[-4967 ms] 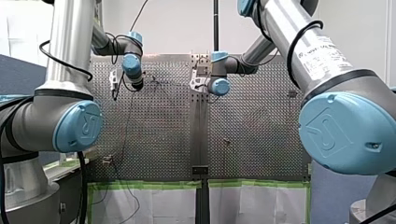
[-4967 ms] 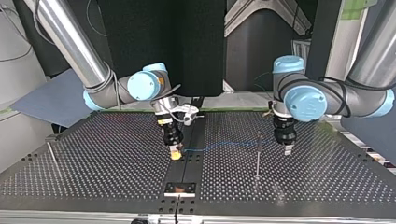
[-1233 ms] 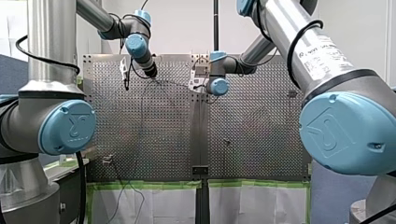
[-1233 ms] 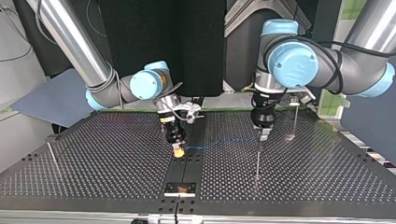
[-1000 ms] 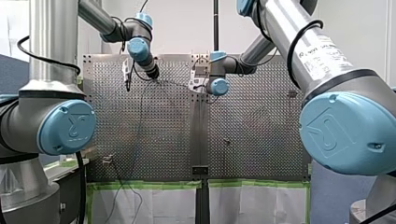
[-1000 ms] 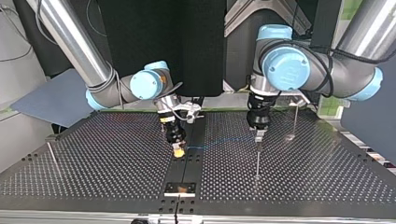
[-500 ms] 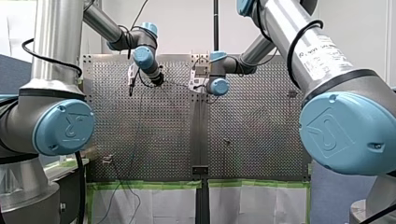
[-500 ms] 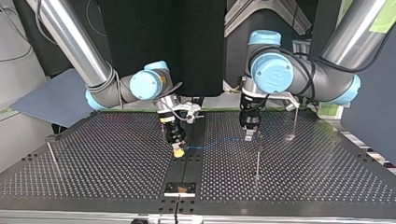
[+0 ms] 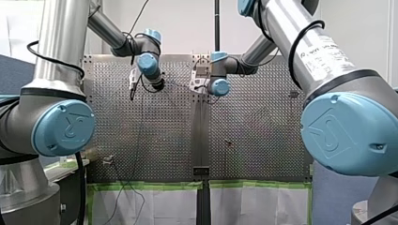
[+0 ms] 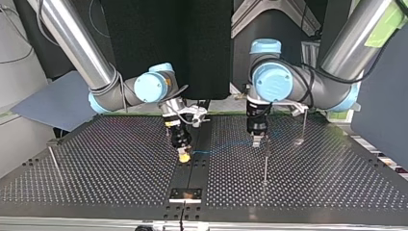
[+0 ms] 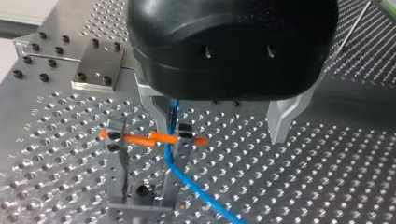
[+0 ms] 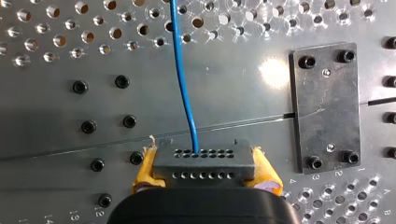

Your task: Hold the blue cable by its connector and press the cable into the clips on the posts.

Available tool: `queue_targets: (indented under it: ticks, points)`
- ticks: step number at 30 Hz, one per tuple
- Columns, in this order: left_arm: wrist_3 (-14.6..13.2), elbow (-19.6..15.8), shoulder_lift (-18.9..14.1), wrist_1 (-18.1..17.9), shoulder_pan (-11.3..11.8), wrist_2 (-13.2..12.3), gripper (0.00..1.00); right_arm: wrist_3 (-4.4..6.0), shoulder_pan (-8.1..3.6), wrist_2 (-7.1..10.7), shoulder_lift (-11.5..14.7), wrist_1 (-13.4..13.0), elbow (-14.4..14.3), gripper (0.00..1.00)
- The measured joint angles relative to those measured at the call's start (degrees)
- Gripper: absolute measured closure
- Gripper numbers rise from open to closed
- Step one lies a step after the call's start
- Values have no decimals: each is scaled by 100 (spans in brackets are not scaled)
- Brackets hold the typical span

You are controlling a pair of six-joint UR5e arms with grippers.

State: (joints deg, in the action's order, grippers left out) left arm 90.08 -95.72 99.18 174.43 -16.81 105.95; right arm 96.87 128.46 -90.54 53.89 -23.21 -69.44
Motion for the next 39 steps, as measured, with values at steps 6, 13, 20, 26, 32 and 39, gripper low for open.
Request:
queue_targets:
  ticks: [6,13,20,26,32,39]
  points:
    - [1,262,40,-157,-83,207,0,0,0,1,0,-4,1,100]
    - [14,421,98,-274,-177,293,0,2,0,0,-4,-9,1,100]
    - [17,627,347,-302,-275,375,0,3,0,7,-7,-9,2,100]
    - [17,749,413,-332,-269,517,0,2,0,9,-12,-9,2,100]
    - [6,862,623,-359,-289,550,0,0,-1,13,-13,-9,-1,100]
    - [-18,953,728,-396,-275,676,0,1,7,16,-16,-7,-1,100]
